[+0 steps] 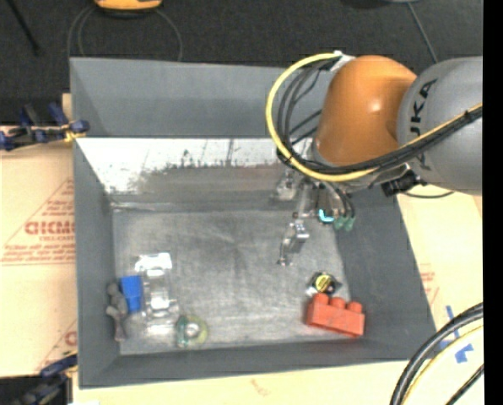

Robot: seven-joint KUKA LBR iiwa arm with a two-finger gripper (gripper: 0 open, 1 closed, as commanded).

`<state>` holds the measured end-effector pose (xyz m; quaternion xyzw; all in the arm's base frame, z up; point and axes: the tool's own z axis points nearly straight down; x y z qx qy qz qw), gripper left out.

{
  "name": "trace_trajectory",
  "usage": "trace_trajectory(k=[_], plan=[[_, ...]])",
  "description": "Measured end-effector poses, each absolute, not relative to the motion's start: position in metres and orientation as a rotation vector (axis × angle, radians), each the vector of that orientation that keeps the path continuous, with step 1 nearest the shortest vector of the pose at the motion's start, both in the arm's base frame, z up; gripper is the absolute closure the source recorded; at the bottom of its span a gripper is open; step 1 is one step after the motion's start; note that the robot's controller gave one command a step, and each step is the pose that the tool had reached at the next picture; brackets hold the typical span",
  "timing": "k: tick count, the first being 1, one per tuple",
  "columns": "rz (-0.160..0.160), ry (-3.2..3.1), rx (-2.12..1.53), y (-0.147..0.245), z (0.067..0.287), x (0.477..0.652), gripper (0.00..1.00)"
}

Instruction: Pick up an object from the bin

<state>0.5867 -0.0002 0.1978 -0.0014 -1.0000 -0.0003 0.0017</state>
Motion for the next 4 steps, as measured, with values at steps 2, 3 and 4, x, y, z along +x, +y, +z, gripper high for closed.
trace_trajectory(k=[2, 3, 4], plan=[[0.009, -3.089, 0.719, -0.125, 0.095, 0.525, 0.00], [0.005, -3.068, 0.714, -0.127, 0.091, 0.519, 1.00], [0.004, -3.069, 0.713, -0.127, 0.091, 0.519, 0.00]])
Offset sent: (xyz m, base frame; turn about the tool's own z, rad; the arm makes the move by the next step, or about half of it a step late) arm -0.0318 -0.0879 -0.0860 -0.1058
